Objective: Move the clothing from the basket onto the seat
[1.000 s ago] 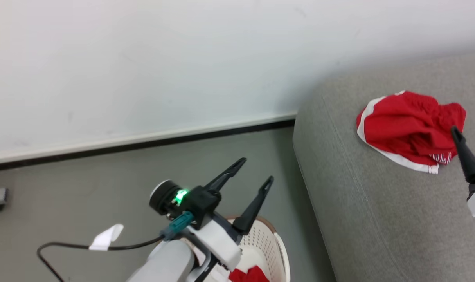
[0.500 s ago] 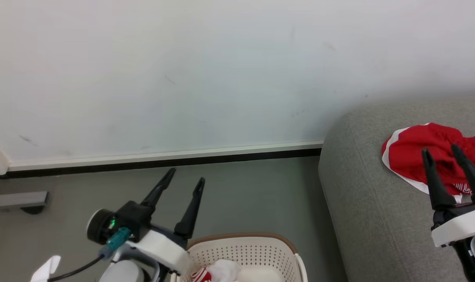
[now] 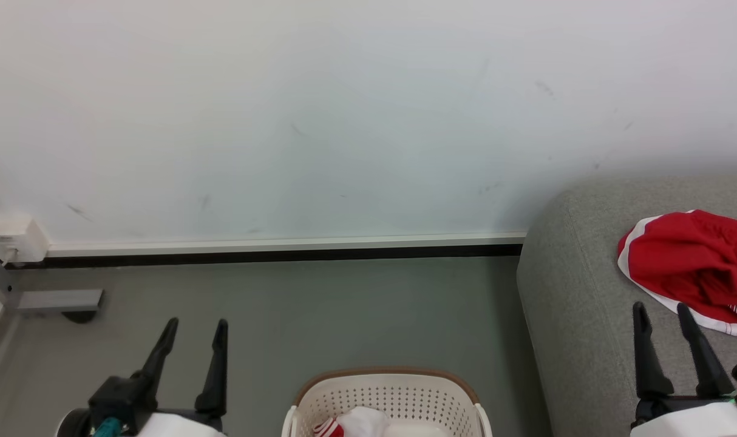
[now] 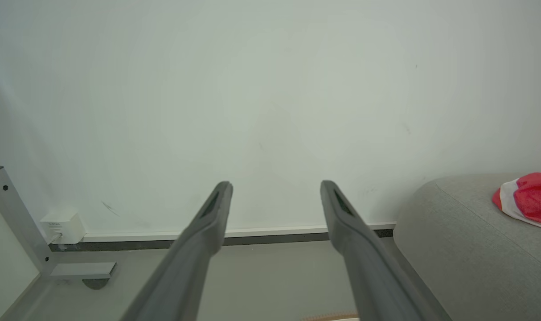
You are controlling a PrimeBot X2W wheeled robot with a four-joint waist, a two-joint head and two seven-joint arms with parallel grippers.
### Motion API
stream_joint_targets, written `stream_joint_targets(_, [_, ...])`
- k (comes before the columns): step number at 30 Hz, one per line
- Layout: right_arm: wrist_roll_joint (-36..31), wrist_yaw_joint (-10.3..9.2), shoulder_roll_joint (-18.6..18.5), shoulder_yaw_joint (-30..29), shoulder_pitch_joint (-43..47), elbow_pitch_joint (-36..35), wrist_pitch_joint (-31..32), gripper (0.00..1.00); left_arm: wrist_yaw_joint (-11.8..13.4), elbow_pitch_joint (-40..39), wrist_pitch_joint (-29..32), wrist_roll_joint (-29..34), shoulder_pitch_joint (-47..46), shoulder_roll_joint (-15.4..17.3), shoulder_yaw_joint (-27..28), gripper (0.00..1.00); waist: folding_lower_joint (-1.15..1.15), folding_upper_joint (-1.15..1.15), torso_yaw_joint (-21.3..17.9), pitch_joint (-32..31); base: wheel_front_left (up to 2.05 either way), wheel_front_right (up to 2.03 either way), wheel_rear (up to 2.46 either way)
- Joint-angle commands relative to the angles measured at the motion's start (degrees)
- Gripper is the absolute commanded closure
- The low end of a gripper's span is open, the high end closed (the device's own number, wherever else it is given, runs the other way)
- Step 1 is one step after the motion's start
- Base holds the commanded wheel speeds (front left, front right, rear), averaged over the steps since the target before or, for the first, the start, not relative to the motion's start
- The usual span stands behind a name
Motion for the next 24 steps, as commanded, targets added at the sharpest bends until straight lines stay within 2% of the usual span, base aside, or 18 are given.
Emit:
stream_joint_targets(1, [-1.32,-0.13,0.27,0.21,1.38,0.23,-0.16,0.0,0.32,-0.6,-0.03,0.73,1.9,-0.47,1.05,0.0,0.0,0.0,0.27,-0.08,0.0,0.0,0.0])
stream_joint_targets(5, [-2.42,-0.13,1.12,1.59,2.02,1.05,-0.15,0.0,0.23,-1.99,-0.03,1.15,5.1,-2.34,4.44,0.0,0.0,0.0,0.4,-0.23,0.0,0.0,0.0])
stream_joint_targets(14, [-2.71,-0.13,1.24,3.62,2.04,0.59,-0.17,0.0,-0.84,-1.07,-0.03,3.83,7.85,-5.64,8.31,0.0,0.0,0.0,0.73,-0.14,0.0,0.0,0.0])
stream_joint_targets(24, [-2.44,-0.13,0.49,4.7,1.74,0.66,-0.17,0.0,-2.56,-0.43,-0.03,6.49,7.15,-7.47,11.37,0.0,0.0,0.0,0.04,-0.31,0.0,0.0,0.0])
